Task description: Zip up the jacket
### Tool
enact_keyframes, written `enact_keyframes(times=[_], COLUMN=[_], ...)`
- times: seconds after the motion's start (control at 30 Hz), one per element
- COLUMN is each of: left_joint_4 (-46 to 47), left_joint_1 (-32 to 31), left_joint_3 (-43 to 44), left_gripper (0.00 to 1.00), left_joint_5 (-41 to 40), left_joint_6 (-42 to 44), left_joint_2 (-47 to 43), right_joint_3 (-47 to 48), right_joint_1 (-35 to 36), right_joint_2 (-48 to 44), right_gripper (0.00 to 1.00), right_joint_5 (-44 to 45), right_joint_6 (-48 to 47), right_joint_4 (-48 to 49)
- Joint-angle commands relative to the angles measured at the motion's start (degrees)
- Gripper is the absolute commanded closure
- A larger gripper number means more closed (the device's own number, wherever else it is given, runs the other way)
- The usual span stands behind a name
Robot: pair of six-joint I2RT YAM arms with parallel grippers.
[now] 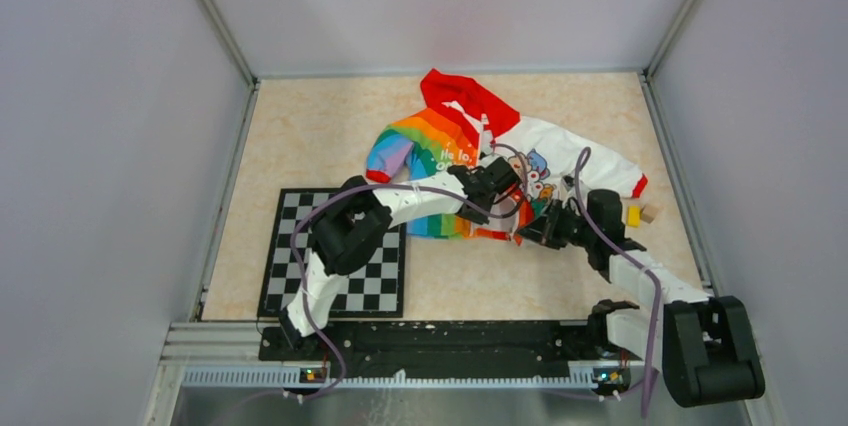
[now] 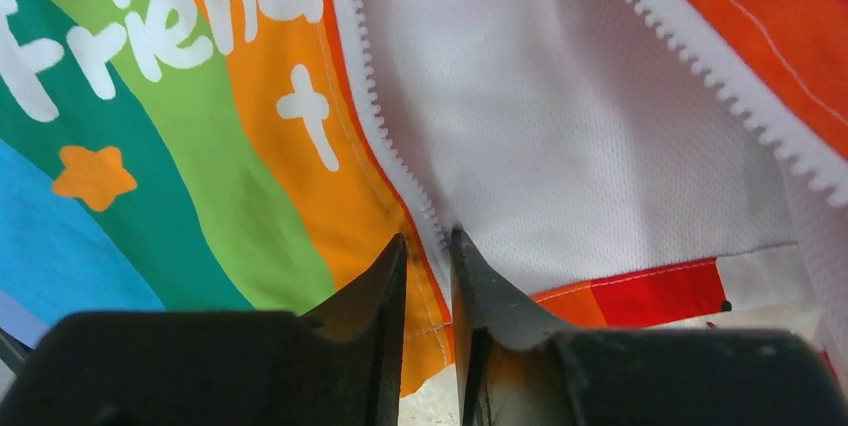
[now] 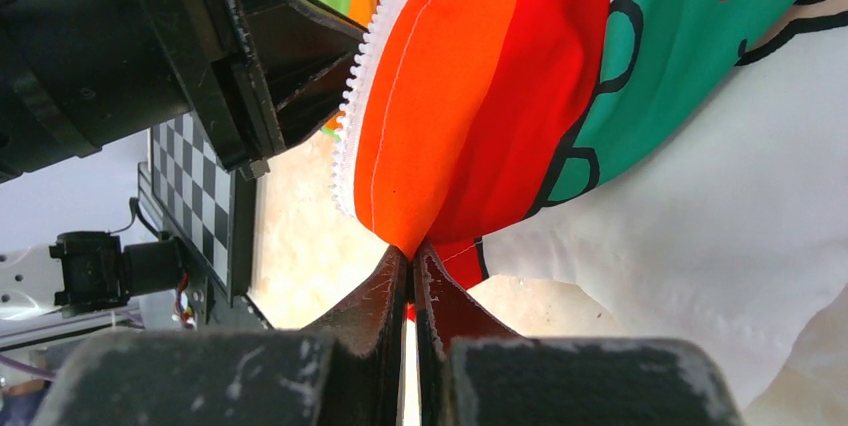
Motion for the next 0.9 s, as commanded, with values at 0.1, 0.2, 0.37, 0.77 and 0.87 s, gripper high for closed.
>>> enact_keyframes(times=[0.1,0.2,0.37,0.77,0.87], left_joint_4=[6.90,8.79,13.51,25.21,28.48], left_joint_1=[1.40,1.45,1.67,6.07,7.75], left_joint_3=[-7.84,-9.25,-13.92,-24.59,-27.56], left_gripper=[0.81,0.85,0.86,0.89,0.88], left_joint_5=[5.03,6.58,7.66,18.24,21.36], left_joint_6=[1.58,1.88,3.15,5.10,5.19], left_joint_2=[-6.04,-7.07,-10.61,-22.23,-23.63], right_joint_3=[-0.24,1.12,3.92,3.62,5.14], right_joint_1=[0.72,2.84,7.97,10.24,10.30], right_joint_2=[4.90,5.67,6.77,18.04,20.81], right_gripper=[1.00,1.00,1.00,1.00,1.00], right_joint_5=[-7.42,-6.58,-5.36,-10.89,-9.95], right_joint_6=[1.73,0.92,-1.10,1.62,0.81], right_joint_4=[8.83,7.16,4.10,19.12,18.28])
